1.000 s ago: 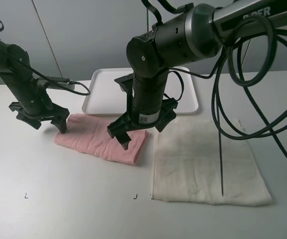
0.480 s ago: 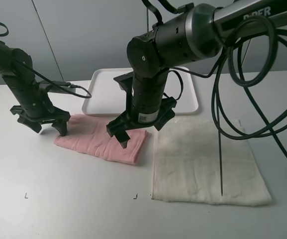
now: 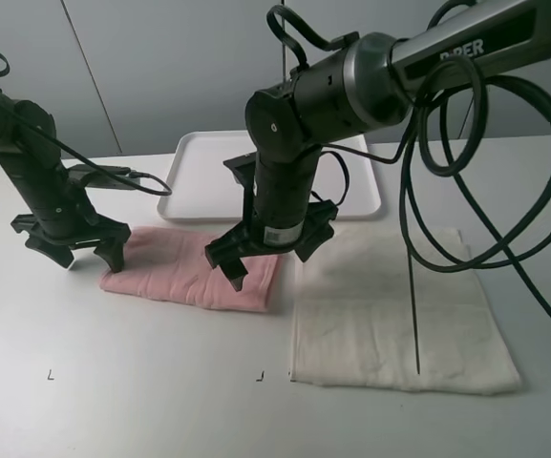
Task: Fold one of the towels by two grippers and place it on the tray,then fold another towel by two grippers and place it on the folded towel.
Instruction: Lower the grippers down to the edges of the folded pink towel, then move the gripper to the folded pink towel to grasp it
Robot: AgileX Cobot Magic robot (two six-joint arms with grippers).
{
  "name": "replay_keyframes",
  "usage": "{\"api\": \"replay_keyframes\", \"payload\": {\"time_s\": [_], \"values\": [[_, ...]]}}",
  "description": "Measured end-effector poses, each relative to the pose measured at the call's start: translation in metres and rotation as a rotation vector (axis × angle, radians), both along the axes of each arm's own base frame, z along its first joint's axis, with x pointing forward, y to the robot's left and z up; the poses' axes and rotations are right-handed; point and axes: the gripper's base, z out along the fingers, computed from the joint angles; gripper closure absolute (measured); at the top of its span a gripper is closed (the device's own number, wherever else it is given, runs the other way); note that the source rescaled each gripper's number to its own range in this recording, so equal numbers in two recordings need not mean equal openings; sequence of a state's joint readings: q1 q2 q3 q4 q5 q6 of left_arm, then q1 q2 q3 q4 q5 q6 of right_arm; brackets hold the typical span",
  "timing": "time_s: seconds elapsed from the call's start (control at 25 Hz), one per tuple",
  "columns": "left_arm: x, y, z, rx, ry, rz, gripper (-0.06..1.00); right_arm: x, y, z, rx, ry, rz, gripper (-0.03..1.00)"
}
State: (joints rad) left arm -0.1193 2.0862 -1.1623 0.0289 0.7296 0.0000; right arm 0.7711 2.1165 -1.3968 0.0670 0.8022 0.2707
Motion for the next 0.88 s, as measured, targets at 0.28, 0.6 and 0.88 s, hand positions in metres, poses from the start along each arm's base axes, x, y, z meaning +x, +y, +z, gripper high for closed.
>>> {"api": "replay_keyframes", "payload": {"time_s": [0.28, 0.6, 0.88], "values": [[-0.003, 0.0, 0.002, -0.004, -0.017, 0.006, -0.05, 0.01, -0.003, -0.01, 0.073, 0.06, -0.099, 0.03], [-0.003, 0.0, 0.002, -0.004, -0.018, 0.006, -0.05, 0.01, 0.004, -0.025, 0.133, 0.1, -0.147, 0.04], [-0.003, 0.0, 0.002, -0.004, -0.018, 0.006, -0.05, 0.012, 0.006, -0.026, 0.154, 0.078, -0.156, 0.04]]}}
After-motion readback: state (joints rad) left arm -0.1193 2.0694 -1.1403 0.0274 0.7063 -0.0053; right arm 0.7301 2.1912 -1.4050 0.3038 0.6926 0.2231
